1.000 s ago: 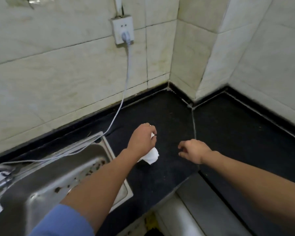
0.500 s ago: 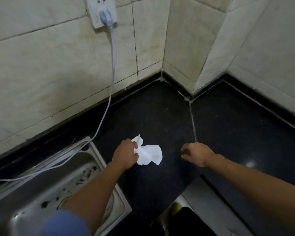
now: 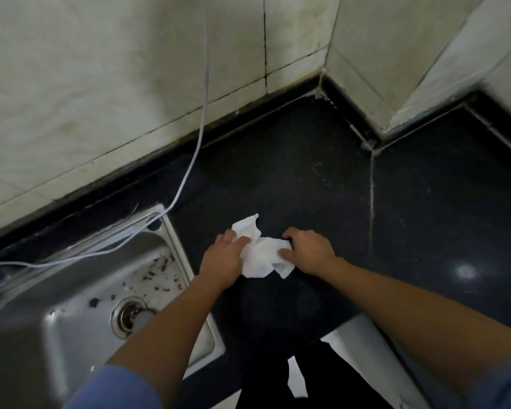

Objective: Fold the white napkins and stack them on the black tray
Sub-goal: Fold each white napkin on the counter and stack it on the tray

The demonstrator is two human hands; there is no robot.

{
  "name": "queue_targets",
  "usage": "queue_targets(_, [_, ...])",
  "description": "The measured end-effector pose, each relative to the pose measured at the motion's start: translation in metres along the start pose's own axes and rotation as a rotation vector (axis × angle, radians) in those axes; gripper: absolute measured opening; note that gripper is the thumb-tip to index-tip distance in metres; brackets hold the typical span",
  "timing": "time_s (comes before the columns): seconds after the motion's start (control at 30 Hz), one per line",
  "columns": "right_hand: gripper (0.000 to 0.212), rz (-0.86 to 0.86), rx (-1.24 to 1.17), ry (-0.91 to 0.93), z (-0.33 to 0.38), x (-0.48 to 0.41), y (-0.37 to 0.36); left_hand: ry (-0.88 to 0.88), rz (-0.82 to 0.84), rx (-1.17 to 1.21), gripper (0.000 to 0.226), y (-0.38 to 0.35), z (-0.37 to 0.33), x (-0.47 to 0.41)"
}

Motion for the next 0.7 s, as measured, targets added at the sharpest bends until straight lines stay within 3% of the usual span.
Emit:
queue_targets(0.13, [0.022, -0.018, -0.064, -0.016, 0.001, -0.006, -0.003, 0.065, -0.083, -0.001, 0.025, -0.002, -0.002, 0.0])
queue_targets(0.3, [0.016, -0.237, -0.071, 0.015, -0.023, 0.009, 0.034, 0.032, -0.241, 0.056, 0.016, -0.01, 0.005, 0.013])
queue_targets(0.37, [0.016, -0.23, -0.016, 0.025, -0.04, 0.02, 0.042, 0.012, -0.25, 0.073, 0.011, -0.02, 0.007, 0.02])
queue_targets(0.57, [0.028, 0.079, 0.264, 0.05, -0.068, 0.044, 0.011, -0.011, -0.015, -0.011, 0.021, -0.038, -0.002, 0.037])
queue_targets(0.7, [0.044, -0.094, 0.122, -0.024, -0.065, 0.033, 0.025, 0.045, 0.01, 0.075, 0.028, -0.021, 0.003, 0.037])
Point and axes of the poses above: each hand's wrist, its own x-axis away from the middle knuckle, its own y-axis out of the back of the hand, z = x × y, the point moved 2 cm from there along -x, towards the middle knuckle, and after that the axes turned 3 degrees about z, right-handed, at the moved point
